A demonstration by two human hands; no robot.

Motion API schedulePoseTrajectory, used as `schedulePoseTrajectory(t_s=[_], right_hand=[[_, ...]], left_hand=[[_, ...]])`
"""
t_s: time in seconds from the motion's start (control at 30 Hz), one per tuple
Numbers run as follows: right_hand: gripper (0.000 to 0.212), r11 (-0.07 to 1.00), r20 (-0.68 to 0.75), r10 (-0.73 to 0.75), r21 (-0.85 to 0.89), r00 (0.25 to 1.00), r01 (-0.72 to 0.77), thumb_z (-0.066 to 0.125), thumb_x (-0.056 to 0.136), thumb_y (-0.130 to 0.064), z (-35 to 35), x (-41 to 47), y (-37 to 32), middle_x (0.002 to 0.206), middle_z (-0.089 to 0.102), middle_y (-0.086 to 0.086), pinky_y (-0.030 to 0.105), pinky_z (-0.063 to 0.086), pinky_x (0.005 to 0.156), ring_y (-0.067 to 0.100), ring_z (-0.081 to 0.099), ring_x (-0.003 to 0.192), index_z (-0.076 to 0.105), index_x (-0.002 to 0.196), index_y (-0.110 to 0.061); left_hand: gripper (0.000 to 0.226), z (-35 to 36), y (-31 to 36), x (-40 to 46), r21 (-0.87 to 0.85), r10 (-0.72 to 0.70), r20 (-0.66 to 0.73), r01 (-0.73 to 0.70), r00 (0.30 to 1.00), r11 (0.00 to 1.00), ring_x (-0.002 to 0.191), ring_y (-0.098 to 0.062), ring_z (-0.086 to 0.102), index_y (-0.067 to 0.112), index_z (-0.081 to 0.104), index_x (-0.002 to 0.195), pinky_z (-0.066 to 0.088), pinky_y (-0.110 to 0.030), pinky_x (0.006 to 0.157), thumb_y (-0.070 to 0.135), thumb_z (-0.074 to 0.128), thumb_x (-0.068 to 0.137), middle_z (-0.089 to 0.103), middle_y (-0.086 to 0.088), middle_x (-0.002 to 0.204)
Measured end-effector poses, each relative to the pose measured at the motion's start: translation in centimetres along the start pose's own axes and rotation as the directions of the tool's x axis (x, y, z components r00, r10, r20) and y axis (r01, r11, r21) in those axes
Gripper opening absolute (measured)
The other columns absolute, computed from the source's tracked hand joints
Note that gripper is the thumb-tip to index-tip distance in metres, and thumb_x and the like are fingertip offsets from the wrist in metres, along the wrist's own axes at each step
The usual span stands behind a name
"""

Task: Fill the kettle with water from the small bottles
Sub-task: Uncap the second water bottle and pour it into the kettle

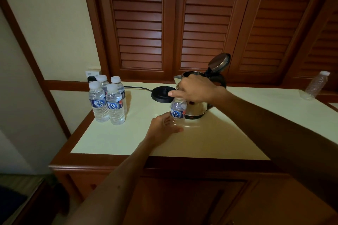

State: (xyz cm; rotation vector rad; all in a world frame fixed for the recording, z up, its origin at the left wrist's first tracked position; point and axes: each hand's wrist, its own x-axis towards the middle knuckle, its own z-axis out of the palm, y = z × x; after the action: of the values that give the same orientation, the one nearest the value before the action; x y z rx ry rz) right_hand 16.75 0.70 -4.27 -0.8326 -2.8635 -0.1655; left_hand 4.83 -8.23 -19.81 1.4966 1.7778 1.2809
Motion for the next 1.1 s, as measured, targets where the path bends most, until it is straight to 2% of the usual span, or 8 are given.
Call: schedulePoseTrajectory(t_s=[0.1, 0.23, 0.37, 0.53, 0.63, 0.77, 0.9, 1.1], right_hand=[[0.037, 0.973, 0.166, -0.095, 0.222, 0.982, 0.056, 0.064, 0.085, -0.053, -1.3, -0.1, 1.4, 0.083, 0.062, -0.001, 0.036, 0.052, 0.065, 0.017, 0.061, 0.075, 0.063, 0.087, -0.017], [0.028, 0.980, 0.159, -0.144, 0.163, 0.977, 0.118, 0.062, 0.089, -0.044, -0.9, 0.1, 1.8, 0.083, 0.061, 0.000, 0.032, 0.047, 0.063, 0.018, 0.059, 0.076, 0.059, 0.089, -0.016], [0.033, 0.981, 0.154, -0.192, -0.013, 0.969, 0.196, 0.052, 0.094, -0.048, -0.9, 0.5, 1.3, 0.075, 0.057, 0.002, 0.030, 0.040, 0.056, 0.018, 0.056, 0.069, 0.057, 0.085, -0.017], [0.040, 0.980, 0.100, -0.199, 0.009, 0.975, 0.200, 0.049, 0.093, -0.052, 0.0, 0.3, 1.7, 0.070, 0.058, 0.003, 0.040, 0.046, 0.060, 0.021, 0.057, 0.065, 0.059, 0.077, -0.016], [0.036, 0.961, -0.020, -0.127, 0.247, 0.992, 0.128, 0.054, 0.090, -0.052, 1.7, -0.5, 2.1, 0.080, 0.061, 0.000, 0.041, 0.051, 0.066, 0.016, 0.058, 0.074, 0.064, 0.085, -0.017], [0.034, 0.745, -0.016, 0.079, 0.665, 0.997, -0.049, 0.069, 0.086, -0.038, 5.1, -3.4, 1.9, 0.093, 0.062, -0.007, 0.013, 0.046, 0.060, 0.002, 0.058, 0.079, 0.060, 0.109, -0.015], [0.066, 0.579, 0.073, 0.131, 0.804, 0.989, -0.136, 0.077, 0.081, -0.027, 8.6, -4.3, 1.6, 0.117, 0.067, -0.003, 0.013, 0.052, 0.072, -0.001, 0.066, 0.095, 0.045, 0.137, -0.013], [0.050, 0.566, -0.004, 0.239, 0.813, 0.971, -0.136, 0.078, 0.078, -0.021, 7.5, -5.3, 2.3, 0.103, 0.069, -0.006, 0.015, 0.052, 0.070, 0.002, 0.067, 0.087, 0.056, 0.122, -0.016]], left_hand=[[0.040, 0.0, -0.2, 0.1, 0.021, 0.012, -0.010, -0.012, 1.000, 1.000, 0.092, -0.006, 0.066, 0.025, 0.067, 0.115, 0.051, -0.015, 0.082, 0.027, 0.083, 0.078, 0.069, 0.010, 0.101], [0.040, 0.0, -0.1, 0.2, 0.033, 0.008, -0.016, -0.008, 1.000, 0.999, 0.088, -0.004, 0.065, 0.022, 0.068, 0.116, 0.049, -0.009, 0.077, 0.029, 0.082, 0.079, 0.069, 0.009, 0.100], [0.045, -0.1, -0.7, 0.5, 0.000, -0.014, 0.005, 0.014, 1.000, 1.000, 0.100, -0.015, 0.067, 0.018, 0.068, 0.118, 0.055, -0.031, 0.093, 0.030, 0.083, 0.078, 0.072, 0.002, 0.110], [0.043, 0.0, -0.8, 0.5, -0.006, -0.003, 0.004, 0.003, 1.000, 1.000, 0.101, -0.012, 0.067, 0.020, 0.068, 0.118, 0.055, -0.034, 0.095, 0.027, 0.084, 0.078, 0.072, 0.002, 0.110], [0.045, 0.0, -0.9, 0.2, -0.012, 0.015, -0.002, -0.015, 1.000, 1.000, 0.099, -0.011, 0.069, 0.019, 0.068, 0.118, 0.056, -0.032, 0.093, 0.024, 0.085, 0.077, 0.073, 0.003, 0.108], [0.046, 0.1, -0.6, 0.0, -0.012, 0.031, -0.023, -0.031, 0.999, 0.999, 0.094, -0.004, 0.070, 0.022, 0.069, 0.116, 0.056, -0.023, 0.088, 0.019, 0.087, 0.073, 0.075, 0.007, 0.103], [0.051, 0.2, -0.8, 0.1, -0.026, 0.006, -0.024, -0.007, 1.000, 1.000, 0.094, 0.000, 0.070, 0.020, 0.069, 0.117, 0.055, -0.022, 0.091, 0.018, 0.089, 0.071, 0.075, 0.008, 0.105], [0.088, 0.7, 0.0, -0.4, 0.074, -0.077, -0.024, 0.079, 0.997, 0.994, 0.116, -0.015, 0.062, 0.022, 0.045, 0.145, 0.047, -0.028, 0.104, 0.031, 0.090, 0.069, 0.065, 0.000, 0.128]])
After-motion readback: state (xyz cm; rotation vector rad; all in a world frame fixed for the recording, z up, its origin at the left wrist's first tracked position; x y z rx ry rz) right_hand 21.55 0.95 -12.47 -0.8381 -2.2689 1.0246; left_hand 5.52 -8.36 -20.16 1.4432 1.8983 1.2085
